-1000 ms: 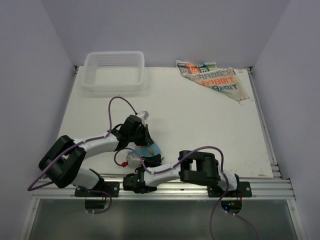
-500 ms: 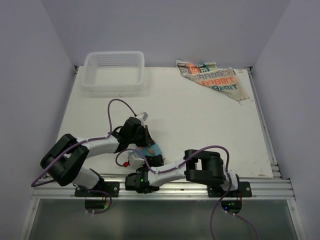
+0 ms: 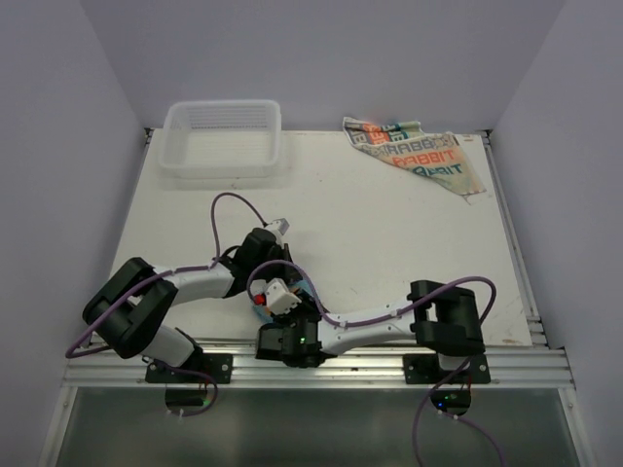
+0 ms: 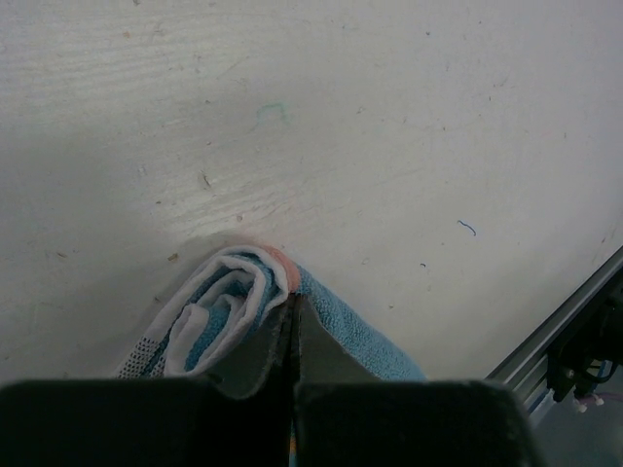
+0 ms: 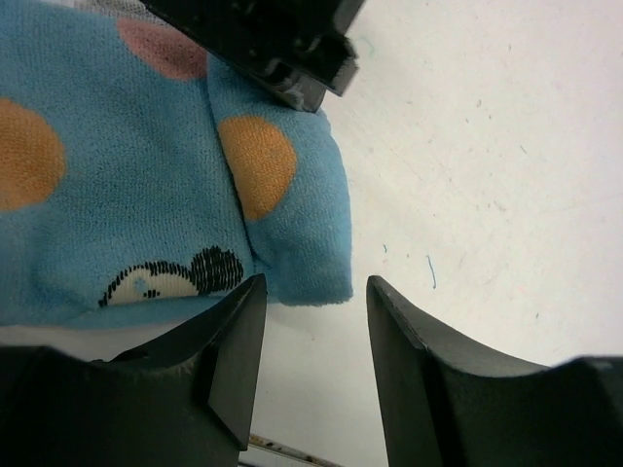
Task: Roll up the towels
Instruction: Roll the towel
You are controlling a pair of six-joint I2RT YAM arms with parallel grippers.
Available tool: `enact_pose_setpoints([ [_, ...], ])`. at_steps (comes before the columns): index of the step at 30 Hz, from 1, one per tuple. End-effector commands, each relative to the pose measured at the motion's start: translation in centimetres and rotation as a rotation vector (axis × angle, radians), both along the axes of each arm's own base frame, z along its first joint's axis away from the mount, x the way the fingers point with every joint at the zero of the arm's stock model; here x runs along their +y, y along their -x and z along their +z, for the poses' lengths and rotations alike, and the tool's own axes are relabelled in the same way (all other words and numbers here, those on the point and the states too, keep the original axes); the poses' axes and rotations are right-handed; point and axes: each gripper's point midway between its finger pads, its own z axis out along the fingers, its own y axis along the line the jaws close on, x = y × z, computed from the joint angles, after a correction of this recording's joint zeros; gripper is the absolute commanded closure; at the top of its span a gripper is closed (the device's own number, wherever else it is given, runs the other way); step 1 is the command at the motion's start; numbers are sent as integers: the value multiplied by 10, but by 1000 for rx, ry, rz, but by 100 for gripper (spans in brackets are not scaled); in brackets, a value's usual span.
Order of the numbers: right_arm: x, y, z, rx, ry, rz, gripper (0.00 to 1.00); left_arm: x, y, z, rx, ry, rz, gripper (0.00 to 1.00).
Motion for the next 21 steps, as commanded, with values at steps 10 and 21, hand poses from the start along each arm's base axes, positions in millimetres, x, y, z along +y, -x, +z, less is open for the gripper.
enact_pose_setpoints([
  [10, -3, -2, 45, 249, -619, -76, 54, 23, 21, -37, 84, -115, 16, 100],
  [21, -5, -17, 7, 568, -904, -195, 65, 27, 25, -39, 90, -121, 22, 100],
])
